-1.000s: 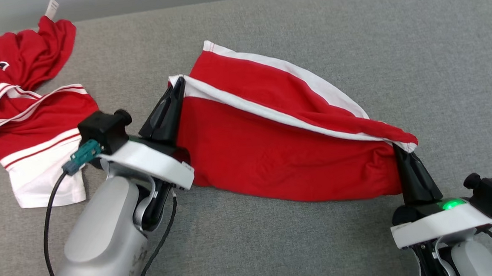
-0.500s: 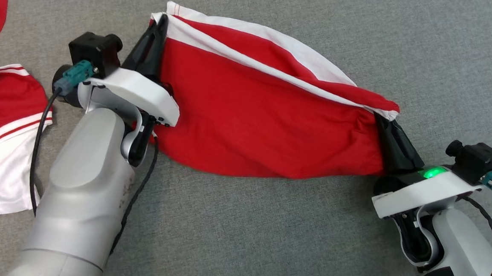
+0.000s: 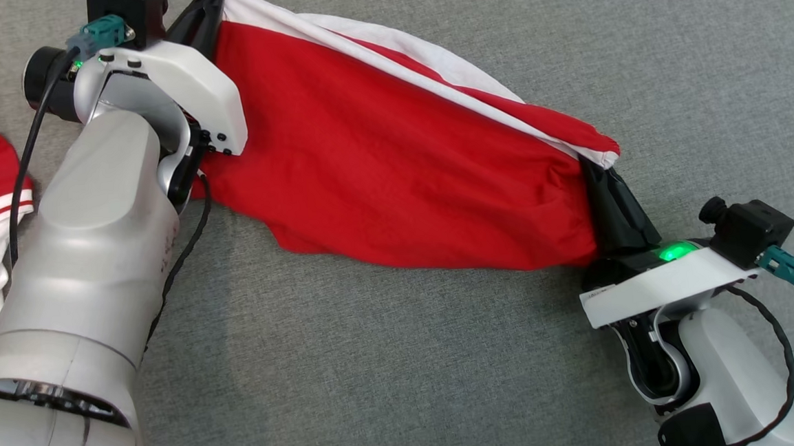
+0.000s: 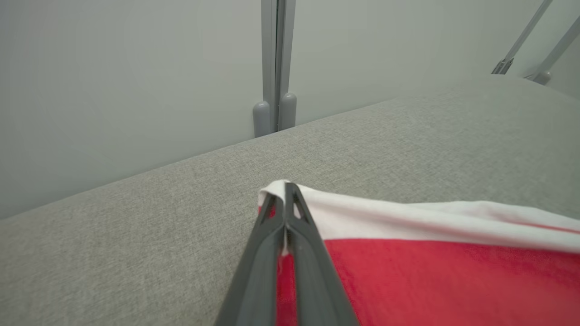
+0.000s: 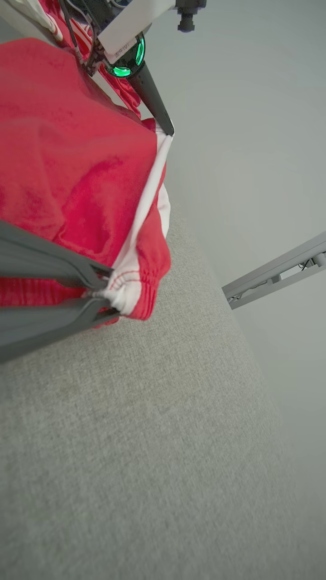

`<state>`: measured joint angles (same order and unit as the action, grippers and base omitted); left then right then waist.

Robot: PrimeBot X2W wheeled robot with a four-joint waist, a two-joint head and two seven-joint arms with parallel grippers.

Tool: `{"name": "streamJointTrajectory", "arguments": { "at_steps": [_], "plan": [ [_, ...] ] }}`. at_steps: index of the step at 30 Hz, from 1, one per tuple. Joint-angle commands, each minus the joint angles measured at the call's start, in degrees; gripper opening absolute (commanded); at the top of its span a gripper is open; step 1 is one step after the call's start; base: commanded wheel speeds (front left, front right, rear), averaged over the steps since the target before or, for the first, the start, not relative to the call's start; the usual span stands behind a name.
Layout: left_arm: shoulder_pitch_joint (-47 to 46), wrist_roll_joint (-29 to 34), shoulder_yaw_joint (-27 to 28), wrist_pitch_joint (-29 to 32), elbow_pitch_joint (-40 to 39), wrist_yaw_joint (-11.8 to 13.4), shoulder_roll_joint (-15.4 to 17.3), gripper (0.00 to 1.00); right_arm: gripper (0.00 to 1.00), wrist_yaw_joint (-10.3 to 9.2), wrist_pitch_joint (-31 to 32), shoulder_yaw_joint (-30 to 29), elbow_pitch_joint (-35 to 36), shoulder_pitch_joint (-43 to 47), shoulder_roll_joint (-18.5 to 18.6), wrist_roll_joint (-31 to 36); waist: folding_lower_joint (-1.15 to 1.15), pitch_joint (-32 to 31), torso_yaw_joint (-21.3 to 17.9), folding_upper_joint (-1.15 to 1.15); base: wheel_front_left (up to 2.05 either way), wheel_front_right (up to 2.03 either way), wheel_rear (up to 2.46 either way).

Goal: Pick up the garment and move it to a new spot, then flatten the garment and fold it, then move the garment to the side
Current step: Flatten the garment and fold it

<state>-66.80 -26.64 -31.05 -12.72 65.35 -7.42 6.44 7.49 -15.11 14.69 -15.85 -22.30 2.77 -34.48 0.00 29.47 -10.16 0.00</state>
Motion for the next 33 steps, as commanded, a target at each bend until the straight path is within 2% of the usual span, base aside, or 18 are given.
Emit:
{"name": "streamJointTrajectory", "arguments": {
  "at_steps": [1, 6, 7, 10, 11, 12, 13, 14, 15, 16, 26, 33],
  "plan": [
    [-1.91, 0.53, -0.46, 0.45, 1.57, 0.38, 0.04, 0.0, 0.0, 0.01, -0.08, 0.39, -0.4, -1.07, 0.27, -0.56, 0.0, 0.39, -0.48, 0.0, 0.0, 0.0, 0.0],
    [-3.89, 0.99, -1.35, 0.93, 4.53, 0.87, -0.68, 0.0, 0.02, 0.01, -0.08, 1.56, -0.84, -2.51, 0.25, -1.36, 0.0, 1.03, -1.13, 0.0, 0.0, 0.0, 0.0],
    [-4.17, 1.0, -1.48, 0.9, 4.94, 1.0, -0.74, 0.0, 0.16, 0.01, -0.08, 1.69, -0.86, -2.8, 0.25, -1.41, 0.0, 1.13, -1.22, 0.0, 0.0, 0.0, 0.0],
    [-4.56, 1.21, -1.92, 0.95, 5.53, 1.14, -0.84, 0.0, 0.2, 0.01, -0.08, 1.88, -0.91, -3.16, 0.25, -1.56, 0.0, 1.19, -1.28, 0.0, 0.0, 0.0, 0.0],
    [-4.63, 1.15, -2.04, 0.97, 5.8, 1.1, -0.95, 0.0, 0.24, 0.01, -0.08, 1.94, -0.9, -3.25, 0.24, -1.57, 0.0, 1.17, -1.29, 0.0, 0.0, 0.0, 0.0],
    [-4.57, 0.9, -2.02, 1.37, 6.13, 1.1, -1.11, 0.0, 0.31, 0.01, -0.08, 1.98, -0.92, -3.28, 0.25, -1.71, 0.0, 1.12, -1.28, 0.0, 0.0, 0.0, 0.0],
    [-4.58, 0.7, -2.14, 1.64, 6.4, 1.09, -1.28, 0.0, 0.46, 0.01, -0.08, 1.97, -0.94, -3.25, 0.25, -1.88, 0.0, 1.05, -1.22, 0.0, 0.0, 0.0, 0.0],
    [-4.61, 0.62, -2.27, 1.81, 6.56, 1.08, -1.43, 0.2, 0.73, 0.01, -0.07, 1.85, -0.93, -3.22, 0.25, -1.92, 0.0, 0.95, -1.11, 0.0, 0.0, 0.0, 0.0],
    [-4.61, 0.47, -2.28, 1.92, 6.7, 1.21, -1.58, 0.64, 1.0, 0.01, -0.07, 1.6, -0.89, -3.1, 0.25, -1.92, 0.0, 0.81, -0.97, 0.0, 0.0, 0.0, 0.0],
    [-4.58, 0.37, -2.35, 2.05, 6.84, 1.26, -1.7, 1.0, 1.0, 0.01, -0.07, 1.28, -0.84, -2.94, 0.26, -1.76, 0.0, 0.63, -0.8, 0.0, 0.0, 0.0, 0.0],
    [-2.84, -0.45, -4.24, 2.93, 7.31, 0.59, -2.99, 1.0, 1.0, 0.01, -0.07, -2.93, 0.13, 0.44, 0.31, 3.6, 0.0, -3.01, 1.43, 0.0, 0.0, 0.0, 0.0],
    [4.59, -6.43, -4.79, 4.29, 3.83, 0.0, -3.43, 1.0, 1.0, 0.01, -0.07, -8.36, 2.12, 5.25, 0.27, 10.29, 0.0, -7.2, 3.04, 0.0, 0.0, 0.0, 0.0]
  ]
}}
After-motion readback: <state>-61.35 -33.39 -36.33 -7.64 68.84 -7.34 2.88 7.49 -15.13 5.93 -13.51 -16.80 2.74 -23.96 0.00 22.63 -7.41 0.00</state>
